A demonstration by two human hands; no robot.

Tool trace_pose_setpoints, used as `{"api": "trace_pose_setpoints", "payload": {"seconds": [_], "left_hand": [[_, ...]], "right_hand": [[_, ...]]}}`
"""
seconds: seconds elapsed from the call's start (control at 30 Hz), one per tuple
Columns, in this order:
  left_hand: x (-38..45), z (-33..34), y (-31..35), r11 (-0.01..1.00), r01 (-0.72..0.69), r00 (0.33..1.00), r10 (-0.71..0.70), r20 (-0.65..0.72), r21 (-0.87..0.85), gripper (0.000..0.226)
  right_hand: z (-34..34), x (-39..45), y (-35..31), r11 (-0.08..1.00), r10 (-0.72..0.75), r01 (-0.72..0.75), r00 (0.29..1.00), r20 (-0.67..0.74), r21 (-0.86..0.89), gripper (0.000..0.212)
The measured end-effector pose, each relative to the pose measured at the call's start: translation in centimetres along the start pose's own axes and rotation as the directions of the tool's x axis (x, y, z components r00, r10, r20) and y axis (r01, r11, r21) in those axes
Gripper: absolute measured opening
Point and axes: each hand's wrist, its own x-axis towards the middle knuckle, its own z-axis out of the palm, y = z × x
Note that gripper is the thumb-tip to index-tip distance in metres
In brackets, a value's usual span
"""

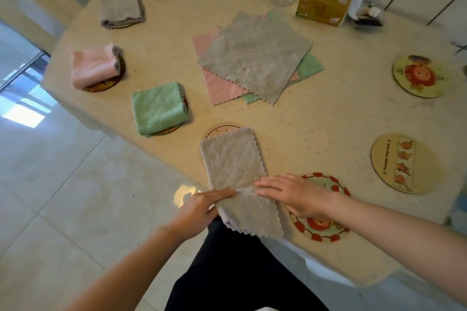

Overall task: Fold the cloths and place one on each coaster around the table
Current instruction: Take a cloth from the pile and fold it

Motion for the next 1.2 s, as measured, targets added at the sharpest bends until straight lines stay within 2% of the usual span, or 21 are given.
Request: {"api": "trace_pose_setpoints", "payload": {"seconds": [0.1, 0.13, 0.2, 0.27, 0.3, 0.33, 0.4, 0.47, 0.53, 0.73, 0.9, 0.97, 1.07, 1.2], "left_hand": [[1.0, -0.5, 0.4, 0.961, 0.226, 0.972, -0.233, -0.021, -0.161, 0.038], [1.4, -0.7, 0.6, 0.933, 0.275, 0.956, -0.290, -0.036, -0.232, 0.034], [2.2, -1.5, 1.1, 0.848, 0.363, 0.909, -0.414, -0.055, -0.386, 0.028], [3.0, -2.2, 1.2, 0.759, 0.383, 0.867, -0.492, -0.079, -0.526, 0.035], [3.5, -2.7, 1.4, 0.707, 0.384, 0.847, -0.526, -0.079, -0.594, 0.036], [4.1, -3.0, 1.4, 0.642, 0.384, 0.825, -0.561, -0.065, -0.663, 0.031], [4.8, -3.6, 1.7, 0.538, 0.390, 0.791, -0.611, -0.028, -0.747, 0.019], [5.4, -3.8, 1.7, 0.505, 0.411, 0.762, -0.648, -0.019, -0.759, 0.020], [5.7, -3.8, 1.6, 0.500, 0.411, 0.749, -0.662, -0.031, -0.762, 0.018], [5.7, -3.2, 1.1, 0.500, 0.399, 0.726, -0.685, -0.069, -0.768, 0.018], [5.7, -2.5, 1.0, 0.550, 0.488, 0.600, -0.775, -0.196, -0.678, 0.025], [5.5, -2.6, 1.3, 0.604, 0.517, 0.571, -0.771, -0.280, -0.607, 0.024], [5.3, -3.2, 1.2, 0.684, 0.594, 0.559, -0.729, -0.394, -0.423, 0.020], [6.2, -4.1, 1.2, 0.674, 0.597, 0.570, -0.738, -0.361, -0.436, 0.018]], "right_hand": [[-0.9, 0.8, -0.4, 0.958, 0.110, -0.099, 0.994, -0.027, 0.269, 0.065], [-1.3, 1.2, -0.4, 0.892, 0.206, -0.175, 0.978, -0.029, 0.417, 0.057], [-2.3, 2.2, -0.7, 0.683, 0.380, -0.271, 0.925, -0.013, 0.678, 0.037], [-3.0, 3.3, -0.7, 0.535, 0.506, -0.289, 0.862, -0.027, 0.794, 0.010], [-3.3, 4.0, -0.4, 0.495, 0.572, -0.307, 0.819, -0.039, 0.813, 0.005], [-3.4, 4.7, -0.1, 0.468, 0.627, -0.332, 0.778, -0.043, 0.819, 0.011], [-3.4, 5.8, 0.8, 0.439, 0.673, -0.385, 0.739, -0.013, 0.812, 0.023], [-3.1, 6.8, 1.4, 0.438, 0.696, -0.448, 0.718, 0.022, 0.780, 0.032], [-3.0, 7.4, 1.8, 0.446, 0.716, -0.488, 0.698, 0.027, 0.750, 0.032], [-2.6, 7.9, 1.8, 0.460, 0.743, -0.488, 0.669, -0.020, 0.741, 0.034], [-2.5, 9.0, 1.8, 0.405, 0.823, -0.616, 0.567, 0.024, 0.676, 0.032], [-2.6, 9.2, 1.8, 0.387, 0.845, -0.649, 0.533, 0.030, 0.655, 0.028], [-3.1, 9.3, 1.5, 0.382, 0.873, -0.687, 0.488, 0.003, 0.619, 0.023], [-3.9, 9.9, 1.2, 0.316, 0.901, -0.712, 0.432, 0.036, 0.627, 0.031]]}}
